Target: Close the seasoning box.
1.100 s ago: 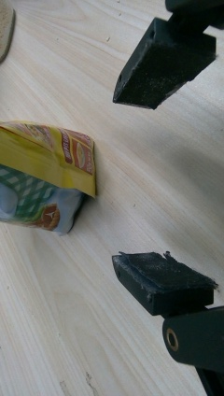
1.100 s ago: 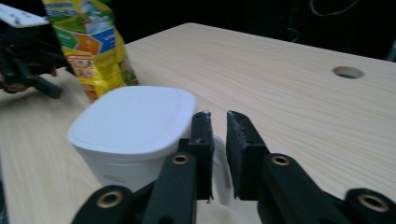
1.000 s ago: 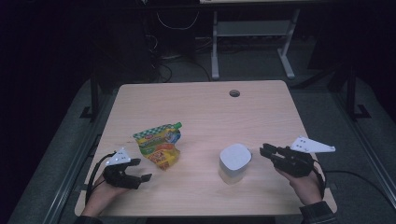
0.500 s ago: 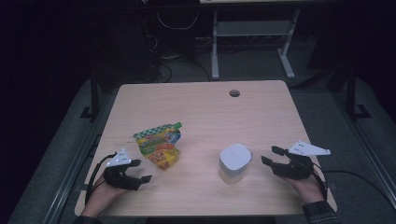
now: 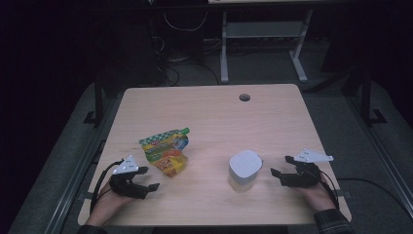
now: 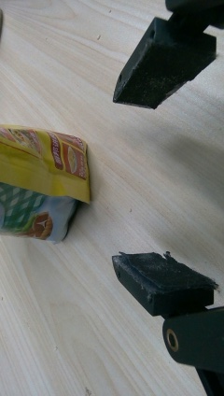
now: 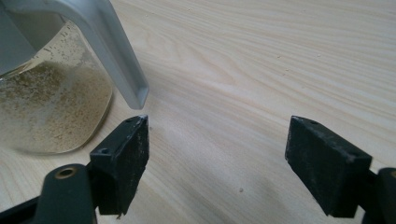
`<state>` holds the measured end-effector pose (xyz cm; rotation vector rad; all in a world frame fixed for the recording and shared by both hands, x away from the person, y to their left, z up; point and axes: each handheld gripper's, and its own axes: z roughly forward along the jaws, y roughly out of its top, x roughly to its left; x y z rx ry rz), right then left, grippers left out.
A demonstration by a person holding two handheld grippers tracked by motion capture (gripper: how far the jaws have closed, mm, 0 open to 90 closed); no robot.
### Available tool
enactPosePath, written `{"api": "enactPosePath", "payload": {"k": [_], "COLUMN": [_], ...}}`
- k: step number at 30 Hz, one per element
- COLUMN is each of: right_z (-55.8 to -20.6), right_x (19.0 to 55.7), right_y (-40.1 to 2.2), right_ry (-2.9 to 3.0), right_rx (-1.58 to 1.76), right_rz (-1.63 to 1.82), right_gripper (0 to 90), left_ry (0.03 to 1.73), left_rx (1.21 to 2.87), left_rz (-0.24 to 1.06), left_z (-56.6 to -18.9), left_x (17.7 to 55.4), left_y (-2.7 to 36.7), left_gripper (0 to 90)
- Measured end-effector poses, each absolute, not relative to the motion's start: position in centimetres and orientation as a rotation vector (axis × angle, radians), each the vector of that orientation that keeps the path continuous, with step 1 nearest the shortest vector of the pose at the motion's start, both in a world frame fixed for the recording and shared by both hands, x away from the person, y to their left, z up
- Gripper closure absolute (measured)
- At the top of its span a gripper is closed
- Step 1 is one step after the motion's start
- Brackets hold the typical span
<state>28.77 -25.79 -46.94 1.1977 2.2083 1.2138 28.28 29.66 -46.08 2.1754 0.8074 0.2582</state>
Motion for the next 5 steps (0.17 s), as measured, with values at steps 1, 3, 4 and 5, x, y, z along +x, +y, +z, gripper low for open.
{"api": "enactPosePath", "payload": {"k": [1, 3, 4, 5], "right_z": [-46.93, -46.96, -46.97, -46.99], "right_x": [28.76, 28.78, 28.8, 28.81], "right_y": [-25.79, -25.83, -25.84, -25.85], "right_ry": [2.206, 2.205, 2.204, 2.204], "right_rx": [1.198, 1.194, 1.193, 1.19], "right_rz": [1.214, 1.213, 1.211, 1.209], "right_gripper": [20.3, 20.1, 20.0, 19.8], "left_ry": [0.807, 0.807, 0.807, 0.807], "left_rx": [2.175, 2.171, 2.173, 2.173], "left_rz": [0.258, 0.258, 0.26, 0.26], "left_z": [-46.08, -46.06, -46.05, -46.05], "left_x": [28.29, 28.29, 28.29, 28.29], "left_y": [29.65, 29.62, 29.62, 29.62], "left_gripper": [18.0, 18.0, 18.0, 18.0]}}
